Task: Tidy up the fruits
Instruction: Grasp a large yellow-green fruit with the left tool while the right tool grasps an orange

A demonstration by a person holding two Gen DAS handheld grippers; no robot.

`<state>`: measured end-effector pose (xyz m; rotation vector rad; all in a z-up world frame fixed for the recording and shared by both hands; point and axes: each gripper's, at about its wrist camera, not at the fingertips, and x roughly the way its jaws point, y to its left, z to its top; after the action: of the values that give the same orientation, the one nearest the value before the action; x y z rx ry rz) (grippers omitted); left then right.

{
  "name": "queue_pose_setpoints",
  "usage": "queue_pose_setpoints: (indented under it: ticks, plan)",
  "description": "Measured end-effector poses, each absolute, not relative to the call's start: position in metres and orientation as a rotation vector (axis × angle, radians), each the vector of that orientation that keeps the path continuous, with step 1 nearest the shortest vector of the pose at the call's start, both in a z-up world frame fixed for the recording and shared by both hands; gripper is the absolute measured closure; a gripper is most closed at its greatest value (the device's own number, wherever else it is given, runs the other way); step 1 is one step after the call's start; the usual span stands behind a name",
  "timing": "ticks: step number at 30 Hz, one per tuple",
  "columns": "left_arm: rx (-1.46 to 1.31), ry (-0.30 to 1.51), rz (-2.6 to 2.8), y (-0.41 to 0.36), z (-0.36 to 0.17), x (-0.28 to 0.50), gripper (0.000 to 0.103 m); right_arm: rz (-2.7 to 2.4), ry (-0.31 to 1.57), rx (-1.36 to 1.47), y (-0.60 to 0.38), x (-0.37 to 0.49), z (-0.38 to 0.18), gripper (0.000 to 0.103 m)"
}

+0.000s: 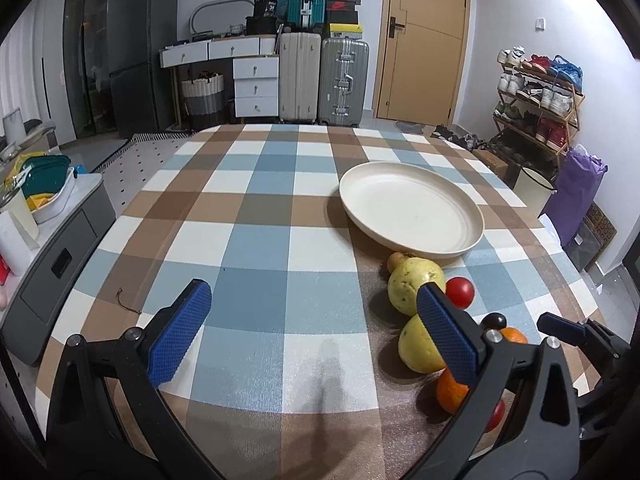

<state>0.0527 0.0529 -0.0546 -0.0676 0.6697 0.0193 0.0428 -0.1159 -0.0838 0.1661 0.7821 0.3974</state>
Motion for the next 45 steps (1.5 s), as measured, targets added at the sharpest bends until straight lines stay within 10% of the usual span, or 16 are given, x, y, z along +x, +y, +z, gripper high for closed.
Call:
queue_pose_setpoints:
  ticks: [17, 45]
  plan:
    - [-0.084, 0.687, 0.021, 0.061, -0.066, 0.064, 0.001, 0.475, 0.849, 0.244, -0.116, 0.053, -0.098, 0.063]
    - [-0.13, 0.858, -0.235, 0.027, -0.09, 0.082, 0.001, 0.498, 0.767, 0.303, -0.137, 0.05, -0.088, 0.064]
